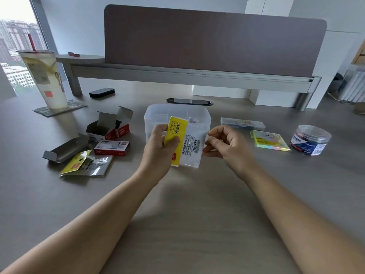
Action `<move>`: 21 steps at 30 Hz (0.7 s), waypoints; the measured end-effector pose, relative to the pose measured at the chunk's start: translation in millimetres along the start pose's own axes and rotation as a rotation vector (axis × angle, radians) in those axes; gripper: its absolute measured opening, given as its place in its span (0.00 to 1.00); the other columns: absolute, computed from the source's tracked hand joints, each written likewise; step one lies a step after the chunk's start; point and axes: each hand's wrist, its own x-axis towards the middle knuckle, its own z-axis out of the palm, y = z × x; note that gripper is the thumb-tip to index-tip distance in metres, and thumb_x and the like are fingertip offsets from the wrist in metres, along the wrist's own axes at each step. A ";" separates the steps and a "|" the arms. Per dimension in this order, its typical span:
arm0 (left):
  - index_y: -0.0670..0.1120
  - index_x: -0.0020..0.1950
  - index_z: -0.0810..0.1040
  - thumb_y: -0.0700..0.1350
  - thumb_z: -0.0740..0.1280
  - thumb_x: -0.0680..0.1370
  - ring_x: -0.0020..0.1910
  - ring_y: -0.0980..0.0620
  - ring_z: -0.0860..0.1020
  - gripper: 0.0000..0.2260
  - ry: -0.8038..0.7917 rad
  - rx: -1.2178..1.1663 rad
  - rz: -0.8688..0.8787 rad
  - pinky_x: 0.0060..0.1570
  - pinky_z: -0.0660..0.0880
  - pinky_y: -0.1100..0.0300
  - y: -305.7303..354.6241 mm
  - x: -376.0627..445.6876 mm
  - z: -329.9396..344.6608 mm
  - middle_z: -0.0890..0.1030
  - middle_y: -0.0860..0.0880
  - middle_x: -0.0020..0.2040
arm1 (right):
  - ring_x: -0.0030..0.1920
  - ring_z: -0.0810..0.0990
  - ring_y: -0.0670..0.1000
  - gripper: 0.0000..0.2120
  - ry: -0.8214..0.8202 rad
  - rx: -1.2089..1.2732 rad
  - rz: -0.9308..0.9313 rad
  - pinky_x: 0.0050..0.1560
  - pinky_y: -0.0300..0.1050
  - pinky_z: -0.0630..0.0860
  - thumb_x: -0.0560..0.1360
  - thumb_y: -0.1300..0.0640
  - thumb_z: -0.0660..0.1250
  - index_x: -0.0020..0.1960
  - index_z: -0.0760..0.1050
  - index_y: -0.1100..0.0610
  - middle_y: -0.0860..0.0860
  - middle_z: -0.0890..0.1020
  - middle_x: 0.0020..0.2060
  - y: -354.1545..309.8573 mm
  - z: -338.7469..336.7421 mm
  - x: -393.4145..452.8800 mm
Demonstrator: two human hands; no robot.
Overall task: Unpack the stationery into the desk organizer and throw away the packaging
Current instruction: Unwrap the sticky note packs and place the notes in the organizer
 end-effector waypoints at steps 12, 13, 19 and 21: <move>0.50 0.52 0.65 0.39 0.61 0.76 0.47 0.47 0.77 0.09 -0.005 0.062 0.014 0.41 0.75 0.57 -1.3 1.4 4.4 0.77 0.45 0.51 | 0.34 0.74 0.50 0.13 0.111 -0.035 0.021 0.32 0.34 0.78 0.70 0.68 0.67 0.40 0.66 0.53 0.52 0.72 0.33 6.2 5.5 3.8; 0.50 0.52 0.65 0.39 0.61 0.76 0.47 0.47 0.77 0.09 0.003 0.047 0.002 0.41 0.74 0.57 -1.2 2.2 3.2 0.77 0.45 0.50 | 0.34 0.75 0.50 0.13 0.106 -0.015 0.020 0.32 0.34 0.79 0.70 0.69 0.66 0.40 0.66 0.53 0.52 0.71 0.33 4.6 4.9 3.4; 0.50 0.52 0.66 0.39 0.60 0.77 0.40 0.52 0.76 0.08 0.004 -0.044 -0.047 0.38 0.73 0.56 0.1 4.8 -2.6 0.77 0.52 0.41 | 0.32 0.77 0.53 0.14 0.083 0.060 0.011 0.32 0.37 0.80 0.70 0.72 0.64 0.41 0.66 0.54 0.53 0.70 0.34 -1.7 3.2 1.4; 0.49 0.52 0.66 0.38 0.60 0.77 0.38 0.54 0.75 0.07 -0.014 -0.095 -0.072 0.35 0.72 0.58 2.0 5.5 -5.0 0.76 0.52 0.40 | 0.28 0.79 0.49 0.15 0.077 0.072 0.003 0.32 0.38 0.80 0.70 0.72 0.64 0.41 0.66 0.54 0.53 0.71 0.34 -3.6 0.9 1.0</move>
